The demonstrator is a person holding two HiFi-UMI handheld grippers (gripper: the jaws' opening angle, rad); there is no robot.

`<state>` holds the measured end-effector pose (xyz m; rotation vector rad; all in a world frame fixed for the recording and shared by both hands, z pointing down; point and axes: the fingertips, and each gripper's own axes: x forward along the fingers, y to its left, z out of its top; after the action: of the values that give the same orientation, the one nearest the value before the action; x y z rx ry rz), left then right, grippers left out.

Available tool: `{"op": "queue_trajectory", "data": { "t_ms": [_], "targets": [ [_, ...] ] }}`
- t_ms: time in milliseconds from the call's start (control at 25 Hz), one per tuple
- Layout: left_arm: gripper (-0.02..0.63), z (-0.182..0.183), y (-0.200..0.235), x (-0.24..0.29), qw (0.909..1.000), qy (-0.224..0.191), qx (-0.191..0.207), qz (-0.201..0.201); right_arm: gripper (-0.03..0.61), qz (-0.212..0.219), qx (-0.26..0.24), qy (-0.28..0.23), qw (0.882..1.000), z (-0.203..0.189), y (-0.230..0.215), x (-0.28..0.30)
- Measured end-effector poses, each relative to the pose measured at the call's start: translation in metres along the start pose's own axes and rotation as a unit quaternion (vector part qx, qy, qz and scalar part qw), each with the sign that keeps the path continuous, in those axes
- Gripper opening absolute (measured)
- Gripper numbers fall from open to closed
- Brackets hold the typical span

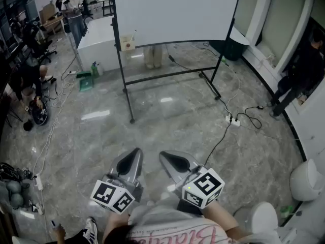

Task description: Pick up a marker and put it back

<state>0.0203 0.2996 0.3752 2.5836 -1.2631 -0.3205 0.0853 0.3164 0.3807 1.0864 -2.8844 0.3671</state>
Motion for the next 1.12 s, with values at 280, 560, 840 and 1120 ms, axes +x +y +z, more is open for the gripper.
{"op": "queue_trajectory", "data": {
  "t_ms": [280,560,840,1120],
  "targets": [
    [-0.001,0.004,0.006,0.001,0.9986,-0.023,-0.046,0.014,-0.002,0.004,-0.012,-0.009,1.0,0.004,-0.008,-0.005],
    [0.0,0.001,0.007,0.011,0.9993,-0.016,0.002,0.033,-0.002,0.009,-0.006,-0.013,1.0,0.006,-0.022,-0.004],
    [0.0,-0.015,0.009,0.027,0.9981,0.003,0.034,0.051,0.0,0.034,-0.022,0.016,0.999,-0.008,-0.036,0.005],
    [0.0,-0.007,0.063,0.062,0.998,0.007,0.016,0.06,0.0,0.039,-0.009,0.022,0.999,-0.004,-0.075,0.057]
  ]
}}
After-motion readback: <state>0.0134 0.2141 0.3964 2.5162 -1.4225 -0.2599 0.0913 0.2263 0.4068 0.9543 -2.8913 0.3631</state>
